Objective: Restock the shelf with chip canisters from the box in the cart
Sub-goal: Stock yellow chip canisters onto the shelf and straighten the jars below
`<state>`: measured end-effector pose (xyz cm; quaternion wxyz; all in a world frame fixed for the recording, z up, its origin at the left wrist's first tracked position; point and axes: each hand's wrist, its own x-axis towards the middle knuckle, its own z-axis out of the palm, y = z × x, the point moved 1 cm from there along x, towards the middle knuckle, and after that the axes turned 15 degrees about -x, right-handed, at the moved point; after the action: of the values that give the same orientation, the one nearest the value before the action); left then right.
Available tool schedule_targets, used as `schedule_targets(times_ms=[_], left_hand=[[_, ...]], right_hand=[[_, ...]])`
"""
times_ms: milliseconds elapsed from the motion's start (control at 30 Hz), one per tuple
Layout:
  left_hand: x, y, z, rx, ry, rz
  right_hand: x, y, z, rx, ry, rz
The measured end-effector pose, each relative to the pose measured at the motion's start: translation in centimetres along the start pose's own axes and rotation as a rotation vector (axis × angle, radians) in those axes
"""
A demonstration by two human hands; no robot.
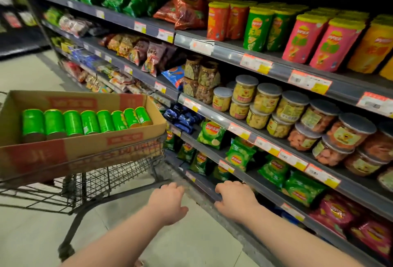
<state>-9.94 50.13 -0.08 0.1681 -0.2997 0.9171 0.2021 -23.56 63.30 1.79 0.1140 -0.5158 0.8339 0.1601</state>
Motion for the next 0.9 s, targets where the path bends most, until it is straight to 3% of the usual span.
schedule_targets(times_ms=[567,900], left_hand=[[1.9,-24.7,-9.3,-0.179,0.114,-0.190],[3.4,-30.6,-11.5,-0.216,0.153,-0.200]], right_hand=[[18.1,-19.4,-9.2,-0.111,-0.034,-0.199],[23.5,-23.8,-11.2,-0.102,-0.076,-0.212]])
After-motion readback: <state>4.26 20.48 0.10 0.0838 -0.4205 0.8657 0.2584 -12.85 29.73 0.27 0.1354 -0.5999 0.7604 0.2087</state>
